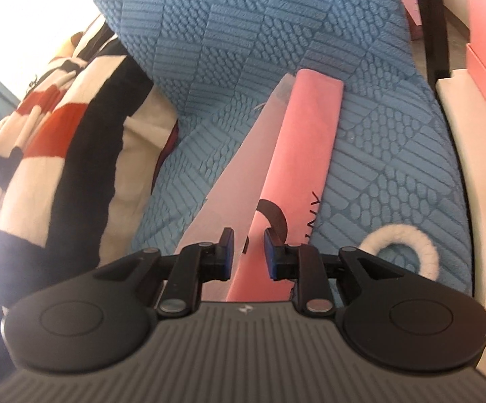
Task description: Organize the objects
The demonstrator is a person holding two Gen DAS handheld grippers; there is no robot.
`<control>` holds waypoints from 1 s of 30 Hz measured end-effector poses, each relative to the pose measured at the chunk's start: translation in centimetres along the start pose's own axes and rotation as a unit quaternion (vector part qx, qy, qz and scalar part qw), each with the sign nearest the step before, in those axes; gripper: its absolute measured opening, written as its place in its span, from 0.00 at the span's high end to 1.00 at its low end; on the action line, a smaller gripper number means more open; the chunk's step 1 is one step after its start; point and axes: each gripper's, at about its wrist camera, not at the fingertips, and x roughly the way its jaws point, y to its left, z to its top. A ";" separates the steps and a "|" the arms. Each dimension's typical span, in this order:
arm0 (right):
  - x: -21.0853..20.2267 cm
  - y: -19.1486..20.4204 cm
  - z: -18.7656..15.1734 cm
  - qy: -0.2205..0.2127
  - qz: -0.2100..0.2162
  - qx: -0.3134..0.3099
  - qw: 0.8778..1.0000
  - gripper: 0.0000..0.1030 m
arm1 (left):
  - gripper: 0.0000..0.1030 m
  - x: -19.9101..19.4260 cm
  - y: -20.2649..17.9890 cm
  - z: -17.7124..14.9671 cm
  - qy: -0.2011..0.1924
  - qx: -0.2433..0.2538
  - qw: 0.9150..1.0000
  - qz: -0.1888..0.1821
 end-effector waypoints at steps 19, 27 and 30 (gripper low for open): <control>3.5 0.8 -0.6 0.041 -0.017 -0.011 0.999 0.81 | 0.85 0.0 1.3 1.1 0.000 -0.028 0.999 0.043; 3.5 0.3 -0.5 0.042 -0.010 0.004 0.999 0.82 | 0.85 -1.0 1.0 1.4 -0.023 -0.023 0.999 0.014; 3.5 0.3 -0.4 0.041 -0.009 0.008 0.999 0.82 | 0.85 -0.1 0.1 1.0 -0.007 -0.005 1.000 0.016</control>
